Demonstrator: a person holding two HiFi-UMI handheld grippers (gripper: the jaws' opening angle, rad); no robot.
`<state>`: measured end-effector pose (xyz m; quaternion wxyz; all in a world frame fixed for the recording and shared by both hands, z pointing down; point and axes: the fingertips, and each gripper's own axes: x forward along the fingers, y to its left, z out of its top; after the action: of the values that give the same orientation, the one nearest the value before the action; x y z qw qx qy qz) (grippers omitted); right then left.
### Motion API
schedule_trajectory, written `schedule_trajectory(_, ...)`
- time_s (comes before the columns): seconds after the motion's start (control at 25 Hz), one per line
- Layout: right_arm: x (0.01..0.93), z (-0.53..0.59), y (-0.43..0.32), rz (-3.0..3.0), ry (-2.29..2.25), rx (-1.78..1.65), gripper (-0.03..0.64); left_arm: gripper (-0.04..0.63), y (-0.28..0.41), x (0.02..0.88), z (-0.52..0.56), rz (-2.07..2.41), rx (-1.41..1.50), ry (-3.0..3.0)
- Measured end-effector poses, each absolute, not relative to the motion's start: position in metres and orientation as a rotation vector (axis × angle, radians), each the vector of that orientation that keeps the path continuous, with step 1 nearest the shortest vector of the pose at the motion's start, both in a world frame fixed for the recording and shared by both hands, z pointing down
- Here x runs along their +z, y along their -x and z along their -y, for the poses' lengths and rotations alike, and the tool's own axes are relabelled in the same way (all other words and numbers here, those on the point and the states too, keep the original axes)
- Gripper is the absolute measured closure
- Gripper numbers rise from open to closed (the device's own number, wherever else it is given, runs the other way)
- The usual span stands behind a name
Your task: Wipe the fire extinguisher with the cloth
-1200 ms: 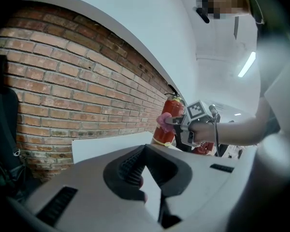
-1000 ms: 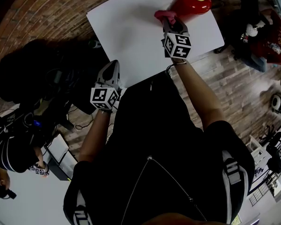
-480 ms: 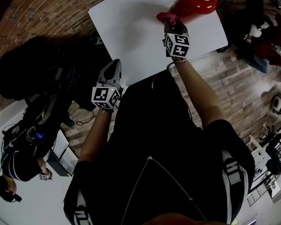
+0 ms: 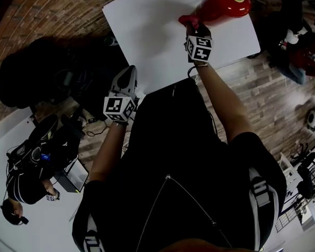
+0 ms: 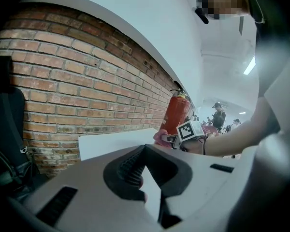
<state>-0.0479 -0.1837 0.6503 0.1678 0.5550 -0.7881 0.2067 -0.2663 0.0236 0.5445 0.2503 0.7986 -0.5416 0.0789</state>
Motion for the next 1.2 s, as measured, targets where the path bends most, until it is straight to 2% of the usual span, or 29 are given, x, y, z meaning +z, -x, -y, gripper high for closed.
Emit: schedule_trajectory(1.2,0.795,0.179,0.047,2.047,-1.312,0.685,0.500,0.578,0.293,0.548,-0.036,1.571,0.265,-2.095)
